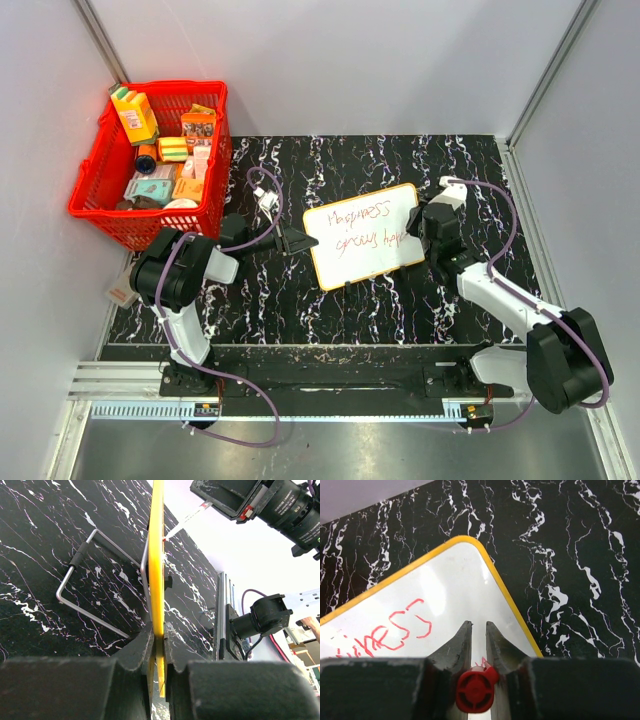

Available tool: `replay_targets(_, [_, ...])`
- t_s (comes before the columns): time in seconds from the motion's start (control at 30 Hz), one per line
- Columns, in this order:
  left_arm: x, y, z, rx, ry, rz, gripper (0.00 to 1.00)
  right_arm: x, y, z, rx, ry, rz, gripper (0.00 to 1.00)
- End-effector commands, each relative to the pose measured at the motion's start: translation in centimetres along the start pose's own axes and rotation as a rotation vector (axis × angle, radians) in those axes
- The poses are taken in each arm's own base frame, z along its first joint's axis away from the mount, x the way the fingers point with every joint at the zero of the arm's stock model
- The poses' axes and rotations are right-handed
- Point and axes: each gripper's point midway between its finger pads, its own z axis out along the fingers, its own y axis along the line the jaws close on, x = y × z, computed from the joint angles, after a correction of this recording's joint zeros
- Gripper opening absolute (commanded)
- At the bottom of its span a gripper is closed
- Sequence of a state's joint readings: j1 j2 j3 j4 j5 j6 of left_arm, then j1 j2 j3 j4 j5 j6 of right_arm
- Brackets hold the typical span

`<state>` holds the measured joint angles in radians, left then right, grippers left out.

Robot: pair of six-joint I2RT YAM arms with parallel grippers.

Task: Write a sentence on the whiteboard
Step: Write a sentence on the whiteboard, then put down the whiteboard marker without the cap at the center of the board.

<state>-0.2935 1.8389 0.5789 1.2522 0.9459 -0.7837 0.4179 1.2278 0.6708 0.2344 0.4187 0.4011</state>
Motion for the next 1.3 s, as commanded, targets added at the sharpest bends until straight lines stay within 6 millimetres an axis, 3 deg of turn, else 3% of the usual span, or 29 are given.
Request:
replay_targets(0.0, [-1.8,-2.5,0.2,0.084,-0.046,0.170,0.00,0.5,-0.6,-0.4,0.006,0.015,0.021,0.00])
replay_targets(0.23, [-1.8,-2.5,0.1,0.083,-0.047,0.172,0.00,0.6,-1.3,-0.7,0.039,0.011,0.015,0.00])
replay_targets(0.47, [-1.8,-2.5,0.1,0.083,-0.047,0.172,0.00,-2.0,-2.1,-1.2,0.077,-0.068,0.022,0.00])
replay_targets(0.73, [-1.8,-2.5,0.1,0.084,-0.046,0.172,0.00,-4.3,-1.3,-1.4,0.049,-0.116,0.032,0.00])
replay_targets(1.07, [-1.8,-2.5,0.2,0.082,-0.045,0.169,0.00,-6.3,-0.7,-7.0,-0.094,-0.171,0.110,0.00])
replay_targets(1.17, [-1.9,-2.5,0.2,0.080,-0.048,0.172,0.01,-6.1,-0.9,-8.3,-0.112,-0.161,0.132,0.00])
replay_targets(1.27, [-1.8,-2.6,0.2,0.074,-0.047,0.181,0.09,-5.1,-1.1,-9.1,-0.124,-0.125,0.138,0.00])
